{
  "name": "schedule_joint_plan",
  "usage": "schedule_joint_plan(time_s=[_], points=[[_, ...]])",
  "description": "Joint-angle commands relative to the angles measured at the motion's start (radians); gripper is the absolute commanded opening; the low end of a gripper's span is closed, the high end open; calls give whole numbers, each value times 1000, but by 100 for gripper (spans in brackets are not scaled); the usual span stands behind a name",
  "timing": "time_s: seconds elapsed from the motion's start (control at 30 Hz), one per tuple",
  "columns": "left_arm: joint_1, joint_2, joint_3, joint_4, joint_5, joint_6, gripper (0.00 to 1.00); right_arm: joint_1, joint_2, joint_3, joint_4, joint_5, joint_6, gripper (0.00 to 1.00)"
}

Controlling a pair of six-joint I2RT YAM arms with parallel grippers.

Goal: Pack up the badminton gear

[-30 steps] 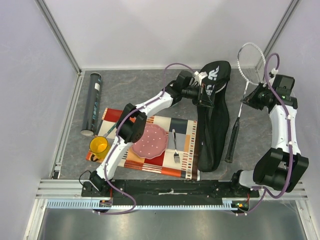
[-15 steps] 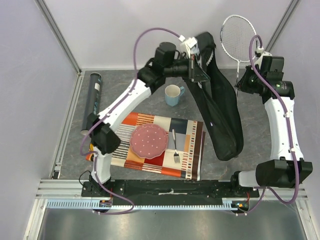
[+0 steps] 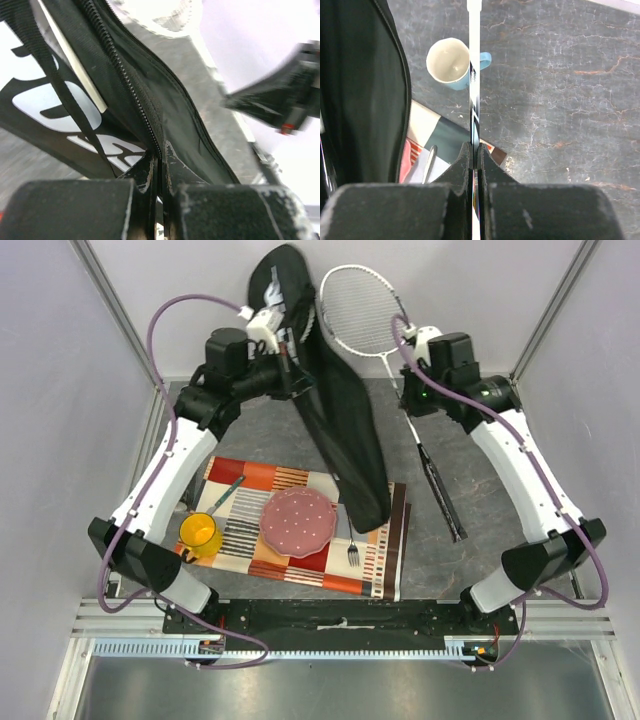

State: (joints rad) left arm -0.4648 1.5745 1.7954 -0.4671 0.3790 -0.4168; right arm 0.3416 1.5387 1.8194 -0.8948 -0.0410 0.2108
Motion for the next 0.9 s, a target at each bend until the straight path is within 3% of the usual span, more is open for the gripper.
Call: schedule_joint_plan(time_s=[0.0,0.23,0.37,0.67,0.87], points=[[116,-77,-142,62,-71,81,2,97,40,87,-24,150,-85,0],[221,-84,-301,133,-75,134,2,220,64,63,-36,305,-163,0],[233,-27,-292,131,-40,173,2,322,92,12,-46,455,-251,0],[232,-54,-330,124,-86,253,2,454,107,-72,-85,523,-283,0],[232,-62,-341,153,-40,266,2,559,123,-78,-112,535,-245,0]])
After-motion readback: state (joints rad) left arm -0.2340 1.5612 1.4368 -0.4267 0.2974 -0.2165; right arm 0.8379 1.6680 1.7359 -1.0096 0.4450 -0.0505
